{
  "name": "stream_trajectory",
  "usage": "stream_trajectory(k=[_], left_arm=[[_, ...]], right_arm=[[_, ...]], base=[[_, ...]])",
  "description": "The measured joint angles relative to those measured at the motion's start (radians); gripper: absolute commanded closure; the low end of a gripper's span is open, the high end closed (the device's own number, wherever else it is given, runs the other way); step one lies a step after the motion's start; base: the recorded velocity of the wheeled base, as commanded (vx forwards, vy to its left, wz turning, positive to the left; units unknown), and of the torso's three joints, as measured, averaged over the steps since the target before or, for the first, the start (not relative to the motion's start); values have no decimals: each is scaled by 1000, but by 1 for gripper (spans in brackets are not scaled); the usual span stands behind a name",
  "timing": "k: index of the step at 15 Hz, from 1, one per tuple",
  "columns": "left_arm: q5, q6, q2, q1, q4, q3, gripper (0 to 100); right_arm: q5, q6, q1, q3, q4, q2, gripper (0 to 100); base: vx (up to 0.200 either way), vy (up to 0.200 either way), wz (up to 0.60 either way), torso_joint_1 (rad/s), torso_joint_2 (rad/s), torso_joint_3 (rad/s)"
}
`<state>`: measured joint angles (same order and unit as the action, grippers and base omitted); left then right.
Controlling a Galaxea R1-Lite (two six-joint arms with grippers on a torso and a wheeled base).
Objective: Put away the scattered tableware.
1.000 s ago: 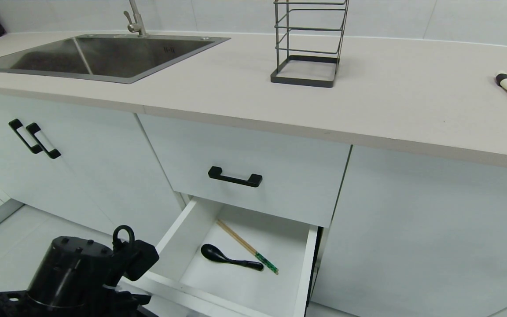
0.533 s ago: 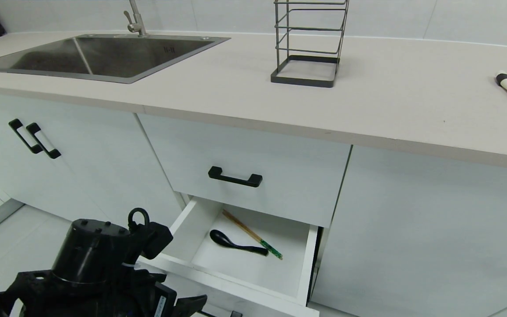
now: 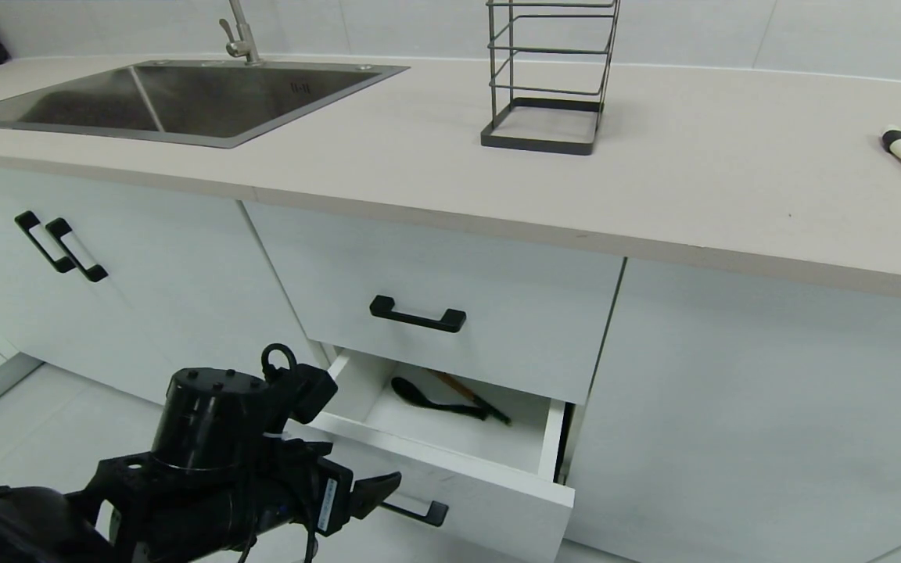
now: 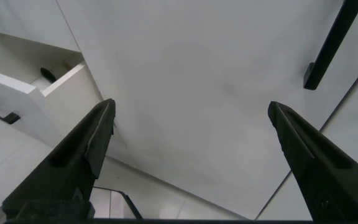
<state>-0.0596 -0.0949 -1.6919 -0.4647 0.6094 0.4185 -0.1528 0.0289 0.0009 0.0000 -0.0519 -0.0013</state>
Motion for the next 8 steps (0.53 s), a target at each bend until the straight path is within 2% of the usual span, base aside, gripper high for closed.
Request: stream_trajectory(k=[4, 8], left_arm=[[1, 0, -92, 6, 151, 23, 0], [1, 0, -157, 10, 196, 77, 0]], right_arm=[[0, 0, 0, 0, 0, 0, 0], [0, 0, 0, 0, 0, 0, 0]], base=[[0, 0, 0, 0, 0, 0], [0, 0, 0, 0, 0, 0]])
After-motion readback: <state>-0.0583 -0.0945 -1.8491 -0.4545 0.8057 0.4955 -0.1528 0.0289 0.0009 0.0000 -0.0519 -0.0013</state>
